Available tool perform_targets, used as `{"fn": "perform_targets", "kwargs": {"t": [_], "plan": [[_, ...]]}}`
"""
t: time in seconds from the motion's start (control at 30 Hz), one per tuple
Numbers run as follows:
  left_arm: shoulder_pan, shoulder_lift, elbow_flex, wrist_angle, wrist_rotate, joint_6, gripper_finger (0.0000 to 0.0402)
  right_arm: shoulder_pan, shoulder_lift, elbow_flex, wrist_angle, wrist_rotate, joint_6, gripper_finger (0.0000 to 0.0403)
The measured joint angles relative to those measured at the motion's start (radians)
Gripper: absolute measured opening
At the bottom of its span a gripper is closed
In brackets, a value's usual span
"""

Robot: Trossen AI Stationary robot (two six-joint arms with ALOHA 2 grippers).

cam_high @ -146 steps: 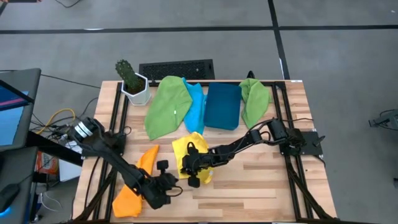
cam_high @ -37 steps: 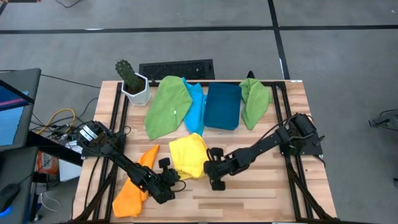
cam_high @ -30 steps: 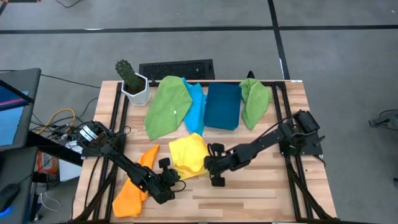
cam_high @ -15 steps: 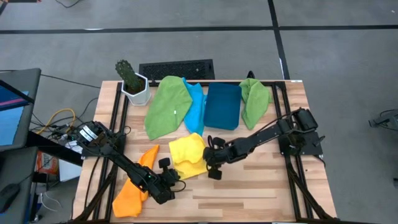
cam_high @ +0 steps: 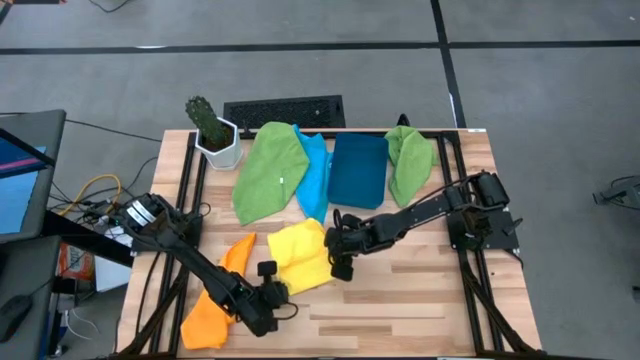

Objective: Fold microfiber towels
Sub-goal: Fold the yellow towel

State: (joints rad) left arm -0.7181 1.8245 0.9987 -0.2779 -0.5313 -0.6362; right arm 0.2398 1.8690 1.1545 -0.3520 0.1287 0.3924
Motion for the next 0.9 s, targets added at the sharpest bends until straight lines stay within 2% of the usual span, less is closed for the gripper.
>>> {"fn": "perform_targets", "kwargs": {"t": [0.23, 0.37, 0.47, 0.53, 0.6, 0.67, 0.73, 0.8, 0.9], "plan": [[0.005, -0.012, 0.146, -0.255, -0.067, 0.049, 0.0000, 0.014, 0.000, 0.000, 0.110, -0.002, -0.024, 0.0214], [-0.003, -0.083, 0.223, -0.516, -0.170, -0.055, 0.0000, 0.054, -0.013, 0.003, 0.214, -0.001, -0.030, 0.0209], [-0.023, -0.168, 0.201, -0.629, -0.308, -0.177, 0.0000, 0.078, -0.013, 0.001, 0.247, 0.002, -0.015, 0.0202], [-0.023, -0.215, 0.127, -0.637, -0.342, -0.268, 0.0000, 0.089, -0.013, 0.001, 0.274, 0.005, 0.005, 0.0198], [-0.003, -0.245, 0.024, -0.576, -0.330, -0.304, 0.0000, 0.101, -0.013, 0.001, 0.293, 0.007, 0.016, 0.0192], [0.017, -0.264, -0.075, -0.431, -0.313, -0.296, 0.0000, 0.115, -0.013, 0.001, 0.318, 0.007, 0.019, 0.0187], [0.039, -0.271, -0.155, -0.235, -0.272, -0.210, 0.0000, 0.130, -0.013, 0.001, 0.333, 0.007, 0.030, 0.0180], [0.062, -0.266, -0.213, -0.052, -0.188, -0.081, 0.0000, 0.144, -0.013, 0.001, 0.330, 0.007, 0.048, 0.0172], [0.110, -0.241, -0.259, 0.040, -0.092, 0.017, 0.0000, 0.173, -0.013, 0.001, 0.320, 0.007, 0.075, 0.0163]]}}
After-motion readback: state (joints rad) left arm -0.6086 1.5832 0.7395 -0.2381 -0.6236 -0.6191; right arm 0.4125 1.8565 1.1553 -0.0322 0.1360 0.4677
